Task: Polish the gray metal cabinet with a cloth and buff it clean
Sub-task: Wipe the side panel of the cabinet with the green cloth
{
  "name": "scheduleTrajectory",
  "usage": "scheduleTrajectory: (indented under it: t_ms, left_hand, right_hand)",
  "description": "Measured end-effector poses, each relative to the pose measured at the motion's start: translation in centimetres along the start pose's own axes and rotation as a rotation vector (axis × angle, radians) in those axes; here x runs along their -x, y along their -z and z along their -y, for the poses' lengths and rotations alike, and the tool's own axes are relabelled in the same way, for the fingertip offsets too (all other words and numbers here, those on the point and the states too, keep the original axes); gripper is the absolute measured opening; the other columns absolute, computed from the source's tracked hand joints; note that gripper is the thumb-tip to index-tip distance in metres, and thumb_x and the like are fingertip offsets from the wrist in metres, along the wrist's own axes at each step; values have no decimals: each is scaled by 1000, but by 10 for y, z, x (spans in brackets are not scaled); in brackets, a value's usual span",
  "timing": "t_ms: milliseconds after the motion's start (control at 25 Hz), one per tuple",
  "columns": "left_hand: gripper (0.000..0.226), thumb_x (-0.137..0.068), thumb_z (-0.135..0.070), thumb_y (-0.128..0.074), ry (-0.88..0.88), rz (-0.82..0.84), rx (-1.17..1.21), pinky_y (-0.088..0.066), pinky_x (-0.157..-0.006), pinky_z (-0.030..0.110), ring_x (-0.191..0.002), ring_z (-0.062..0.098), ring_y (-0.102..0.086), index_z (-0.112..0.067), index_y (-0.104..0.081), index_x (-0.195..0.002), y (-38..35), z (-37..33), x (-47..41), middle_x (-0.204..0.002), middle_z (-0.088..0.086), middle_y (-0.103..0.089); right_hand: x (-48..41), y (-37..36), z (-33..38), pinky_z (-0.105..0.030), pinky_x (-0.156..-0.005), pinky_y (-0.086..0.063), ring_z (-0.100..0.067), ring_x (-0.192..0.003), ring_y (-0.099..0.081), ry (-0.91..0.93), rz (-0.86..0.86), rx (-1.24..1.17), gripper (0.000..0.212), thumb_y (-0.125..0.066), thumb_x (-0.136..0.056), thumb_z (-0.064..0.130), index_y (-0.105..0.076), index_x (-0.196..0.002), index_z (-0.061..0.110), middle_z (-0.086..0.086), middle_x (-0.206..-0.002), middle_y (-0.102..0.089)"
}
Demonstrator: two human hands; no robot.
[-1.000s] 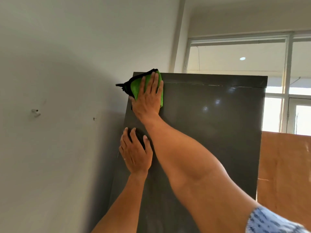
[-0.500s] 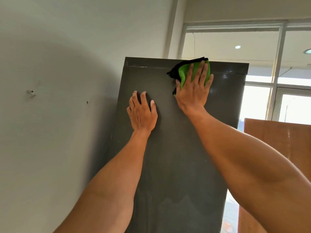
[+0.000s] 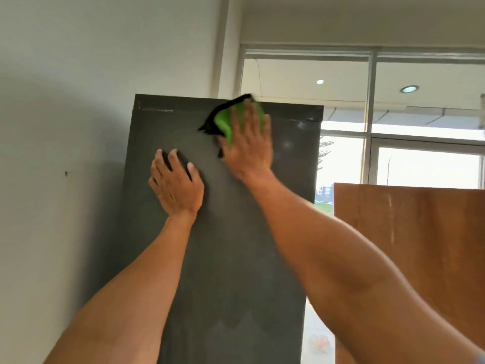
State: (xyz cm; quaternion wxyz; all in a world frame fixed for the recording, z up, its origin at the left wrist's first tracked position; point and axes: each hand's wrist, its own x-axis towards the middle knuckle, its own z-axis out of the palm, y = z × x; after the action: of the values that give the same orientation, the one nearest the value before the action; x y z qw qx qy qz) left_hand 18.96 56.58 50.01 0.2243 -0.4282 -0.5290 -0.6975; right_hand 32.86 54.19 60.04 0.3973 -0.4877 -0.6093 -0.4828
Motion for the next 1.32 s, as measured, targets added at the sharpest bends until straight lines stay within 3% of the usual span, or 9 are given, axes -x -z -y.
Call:
scheduleTrajectory:
  t_ms: [80, 160, 400, 560, 760, 840, 1000, 1120, 1320]
  left_hand:
    - [47, -96, -35, -50, 14, 19, 30, -37, -103, 52, -138, 37, -41, -15, -50, -138, 1, -15, 8, -154, 17, -41]
    - [47, -96, -37, -49, 1, 37, 42, -38, -103, 51, -139, 35, -41, -16, -50, -138, 0, -23, 20, -154, 16, -42]
    - [44, -99, -35, -46, 32, 22, 73, -38, -103, 49, -138, 33, -43, -15, -52, -137, -5, -23, 66, -154, 14, -43]
    - [47, -98, -34, -48, -34, 83, 44, -39, -104, 51, -138, 36, -43, -13, -51, -139, -3, -21, 96, -155, 17, -42]
    - [46, -100, -33, -45, -120, 140, -43, -39, -106, 49, -141, 34, -40, -14, -49, -142, 1, -11, 119, -157, 15, -39]
    - [45, -102, -30, -45, -142, 131, -73, -39, -105, 48, -140, 34, -42, -14, -49, -143, 2, -4, 132, -157, 15, -40]
    - [44, -101, -30, -47, -98, 149, -121, -39, -103, 48, -138, 35, -43, -13, -50, -142, 9, 9, 170, -157, 16, -41]
    - [47, -101, -33, -47, -96, 200, -156, -41, -103, 50, -139, 36, -42, -15, -49, -144, 16, 12, 198, -158, 17, -39]
    - [48, -103, -35, -45, -61, 216, -136, -41, -105, 48, -143, 33, -38, -17, -45, -148, 18, 17, 215, -161, 15, -35]
  right_hand:
    - [7, 15, -51, -52, -126, 0, -31, -157, -1, -138, -55, -22, 76, -29, -102, 60, -16, -163, 16, -16, -169, -5]
    - [14, 27, -85, -51, -126, -1, -30, -157, 0, -81, 7, -9, 74, -26, -103, 59, -14, -163, 18, -15, -170, -4]
    - [157, 0, -87, -54, -125, -9, -29, -157, -4, 416, 105, 190, 76, -42, -99, 56, -20, -162, 21, -14, -170, -7]
    - [196, -8, -101, -53, -125, -12, -29, -157, -8, 780, 165, 249, 72, -35, -102, 56, -20, -162, 21, -13, -170, -8]
    - [122, 8, -110, -52, -126, -9, -28, -157, -8, 450, 70, 177, 71, -33, -102, 57, -19, -162, 21, -13, -170, -10]
    - [153, -3, -102, -54, -125, -7, -29, -157, -5, 462, 51, 144, 73, -33, -102, 57, -16, -163, 19, -15, -170, -6]
    - [284, -33, -91, -54, -126, -7, -32, -157, -2, 809, 184, 119, 77, -40, -102, 56, -15, -163, 17, -16, -169, -3]
    - [278, -37, -109, -53, -127, -5, -28, -157, -5, 1062, 191, 158, 73, -36, -102, 58, -18, -162, 20, -13, -169, -5]
    - [227, -15, -107, -53, -126, -7, -29, -157, -5, 588, 105, 104, 71, -31, -103, 55, -17, -162, 19, -15, -170, -6]
